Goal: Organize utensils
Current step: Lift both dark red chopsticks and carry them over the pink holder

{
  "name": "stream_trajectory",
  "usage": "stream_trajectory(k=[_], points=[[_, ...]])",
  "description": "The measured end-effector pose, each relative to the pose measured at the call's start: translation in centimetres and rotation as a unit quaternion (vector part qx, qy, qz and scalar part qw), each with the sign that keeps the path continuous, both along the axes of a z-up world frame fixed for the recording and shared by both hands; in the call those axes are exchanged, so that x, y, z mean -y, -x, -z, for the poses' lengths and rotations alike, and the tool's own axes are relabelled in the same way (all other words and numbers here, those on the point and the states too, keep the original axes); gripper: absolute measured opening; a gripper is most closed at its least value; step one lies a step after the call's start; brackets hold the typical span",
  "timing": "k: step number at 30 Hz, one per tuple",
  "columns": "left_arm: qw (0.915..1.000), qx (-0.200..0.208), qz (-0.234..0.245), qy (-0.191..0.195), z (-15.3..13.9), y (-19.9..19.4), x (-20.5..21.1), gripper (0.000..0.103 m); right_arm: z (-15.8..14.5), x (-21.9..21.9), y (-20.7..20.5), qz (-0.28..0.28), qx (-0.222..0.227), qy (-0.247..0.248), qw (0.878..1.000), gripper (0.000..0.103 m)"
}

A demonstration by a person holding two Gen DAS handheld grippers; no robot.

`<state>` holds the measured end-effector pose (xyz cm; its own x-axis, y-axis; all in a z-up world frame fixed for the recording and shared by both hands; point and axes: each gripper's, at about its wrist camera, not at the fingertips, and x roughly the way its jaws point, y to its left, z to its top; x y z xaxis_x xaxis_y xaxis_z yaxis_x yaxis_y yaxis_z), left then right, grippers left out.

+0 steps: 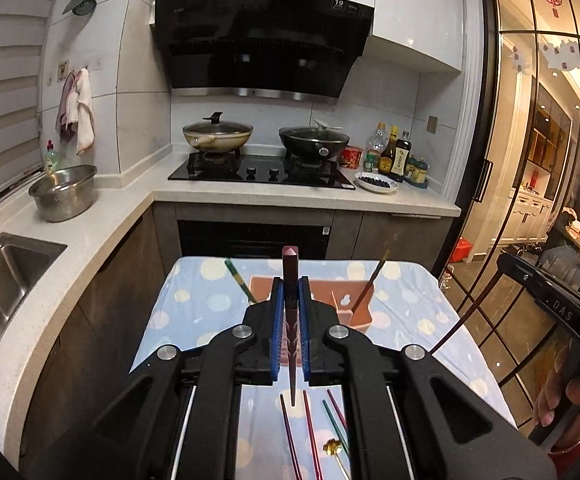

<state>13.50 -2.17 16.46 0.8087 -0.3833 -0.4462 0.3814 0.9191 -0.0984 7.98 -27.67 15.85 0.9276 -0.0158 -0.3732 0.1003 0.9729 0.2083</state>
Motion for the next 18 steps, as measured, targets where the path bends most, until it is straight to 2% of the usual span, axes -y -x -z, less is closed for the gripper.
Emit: stream_trajectory(k=[9,14,18], points=[[0.9986,0.050,-0.005,0.015,-5.6,-4.5,1.8,0.007,-4.7,-0.1,-6.4,-0.007,0.025,0.004,1.000,0.007],[0.9989,0.042,-0.018,0.006,-5.8,-8.4,2.7,0.007,-4.4,-0.1,-10.4,-0.009,0.009,-0.001,1.000,0.007],[0.9993,0.024,-0.029,-0.009,-4.3,-11.3,3.3,0.007,-3.0,-0.7,-13.1,-0.012,-0.015,0.004,1.000,0.007]])
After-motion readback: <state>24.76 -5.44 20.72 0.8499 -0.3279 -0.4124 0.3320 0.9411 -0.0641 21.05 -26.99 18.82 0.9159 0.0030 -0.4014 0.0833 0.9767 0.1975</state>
